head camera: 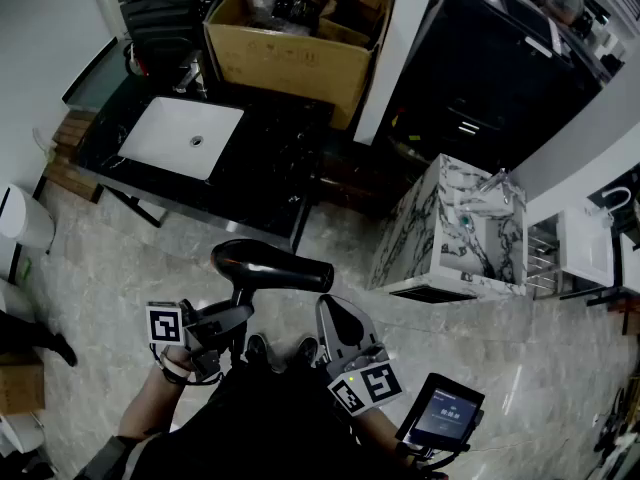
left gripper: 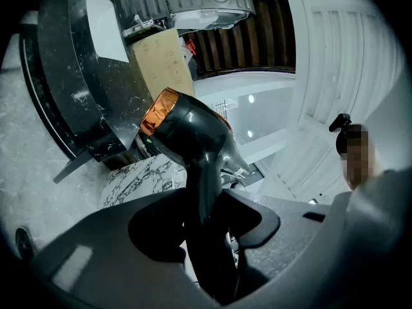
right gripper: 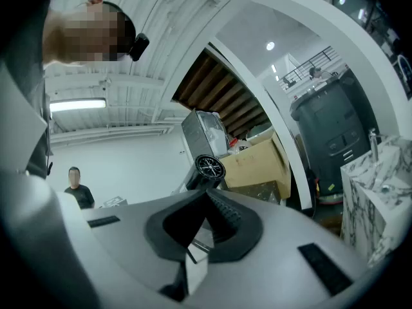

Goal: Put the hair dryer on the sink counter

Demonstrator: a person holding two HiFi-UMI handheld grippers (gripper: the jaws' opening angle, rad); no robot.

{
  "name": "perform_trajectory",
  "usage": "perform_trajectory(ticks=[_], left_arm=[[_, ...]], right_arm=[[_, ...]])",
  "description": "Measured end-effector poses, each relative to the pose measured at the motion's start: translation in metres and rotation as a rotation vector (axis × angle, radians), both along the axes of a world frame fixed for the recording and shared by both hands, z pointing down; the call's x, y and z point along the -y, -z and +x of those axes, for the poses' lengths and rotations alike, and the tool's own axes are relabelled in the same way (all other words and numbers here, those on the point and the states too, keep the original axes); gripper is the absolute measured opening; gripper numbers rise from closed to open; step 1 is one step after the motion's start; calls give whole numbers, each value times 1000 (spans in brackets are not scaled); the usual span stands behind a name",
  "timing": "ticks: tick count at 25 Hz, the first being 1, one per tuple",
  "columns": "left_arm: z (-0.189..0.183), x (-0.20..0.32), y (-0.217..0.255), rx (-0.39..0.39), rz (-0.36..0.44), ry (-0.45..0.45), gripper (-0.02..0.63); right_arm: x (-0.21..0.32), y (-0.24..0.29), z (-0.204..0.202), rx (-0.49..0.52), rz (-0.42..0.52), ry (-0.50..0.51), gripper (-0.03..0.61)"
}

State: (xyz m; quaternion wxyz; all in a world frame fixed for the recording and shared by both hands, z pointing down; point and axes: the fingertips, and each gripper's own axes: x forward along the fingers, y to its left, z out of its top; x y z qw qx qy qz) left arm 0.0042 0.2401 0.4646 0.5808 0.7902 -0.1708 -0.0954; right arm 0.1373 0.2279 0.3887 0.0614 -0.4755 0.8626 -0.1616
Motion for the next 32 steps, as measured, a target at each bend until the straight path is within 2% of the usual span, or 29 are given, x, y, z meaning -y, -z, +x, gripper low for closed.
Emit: perform_trajectory(ticks=[3,9,15,24,27,32], left_arm=[[-9,-8,16,-35,44,6,178],[-27,-31,5,-72,21,9,176],[-33,-39,19,-79,55,32,176],[-22,-49,28,-79,67,35,176],[-19,-48,23,-52,63,52,176],[-3,-46,29,-67,78,82,176]], right_arm=[[-9,5,-16,3,14,0,-5],[-32,0,-37,-30,25,-1,-5],[-45,7,-44,-31,38,6,-5],[-54,18,-34,15,62,12,-5],[-54,17,-28,23,57,28,-5],[-52,17,-14,33,58,68,-5]])
